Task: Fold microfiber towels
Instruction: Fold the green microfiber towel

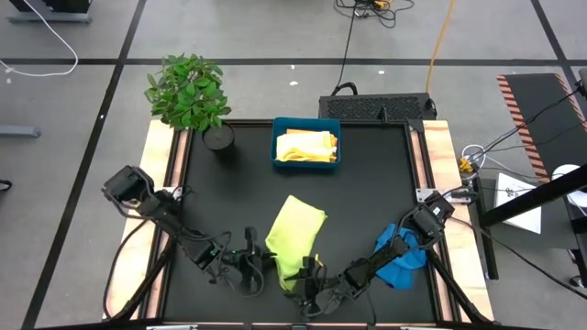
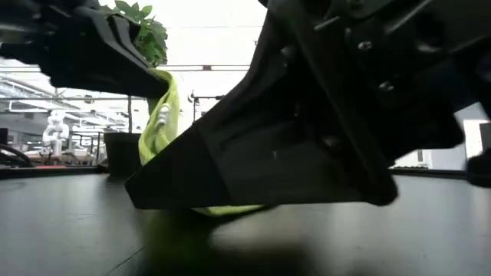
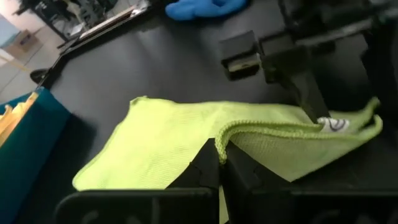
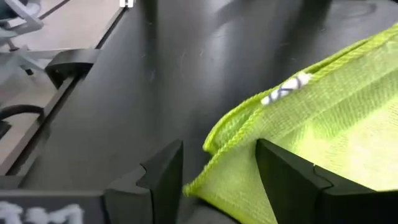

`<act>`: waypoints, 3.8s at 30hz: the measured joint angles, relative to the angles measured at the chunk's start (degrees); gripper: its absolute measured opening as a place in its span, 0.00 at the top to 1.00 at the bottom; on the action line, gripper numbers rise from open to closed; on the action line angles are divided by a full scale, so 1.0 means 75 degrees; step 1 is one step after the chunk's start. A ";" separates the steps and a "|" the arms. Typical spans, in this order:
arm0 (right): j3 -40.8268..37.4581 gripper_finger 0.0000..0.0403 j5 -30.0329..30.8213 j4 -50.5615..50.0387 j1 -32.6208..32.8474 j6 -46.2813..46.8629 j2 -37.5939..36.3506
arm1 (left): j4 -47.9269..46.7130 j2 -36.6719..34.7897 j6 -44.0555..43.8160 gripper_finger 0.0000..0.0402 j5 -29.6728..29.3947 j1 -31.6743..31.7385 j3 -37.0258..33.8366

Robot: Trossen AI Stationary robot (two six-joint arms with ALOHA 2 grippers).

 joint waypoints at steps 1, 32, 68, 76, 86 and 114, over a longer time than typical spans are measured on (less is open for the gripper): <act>0.0000 0.52 0.0054 -0.0003 0.0000 -0.0003 0.0000 | 0.0000 -0.0056 -0.0048 0.99 0.0003 0.0026 -0.0001; 0.0000 0.91 0.1348 0.0307 0.0178 0.0203 -0.0027 | -0.0554 -0.0341 -0.0707 0.99 -0.0009 0.0161 -0.0001; 0.0003 1.00 0.1091 -0.4094 0.0638 0.1875 -0.2321 | -0.1380 -0.0338 -0.0782 1.00 0.0120 -0.0426 0.0593; -0.0390 1.00 0.1105 -0.4784 0.0149 0.2653 -0.2323 | -0.2122 -0.0338 -0.1125 0.99 0.0791 0.0649 0.0593; -0.0749 1.00 0.1107 -0.4674 -0.0219 0.2779 -0.2323 | -0.2226 -0.0338 -0.0727 0.99 0.1125 0.1488 0.0593; -0.0743 1.00 0.1566 -0.2347 0.0808 0.1455 -0.2987 | -0.1769 -0.1632 -0.0577 1.00 0.0324 -0.0430 0.0596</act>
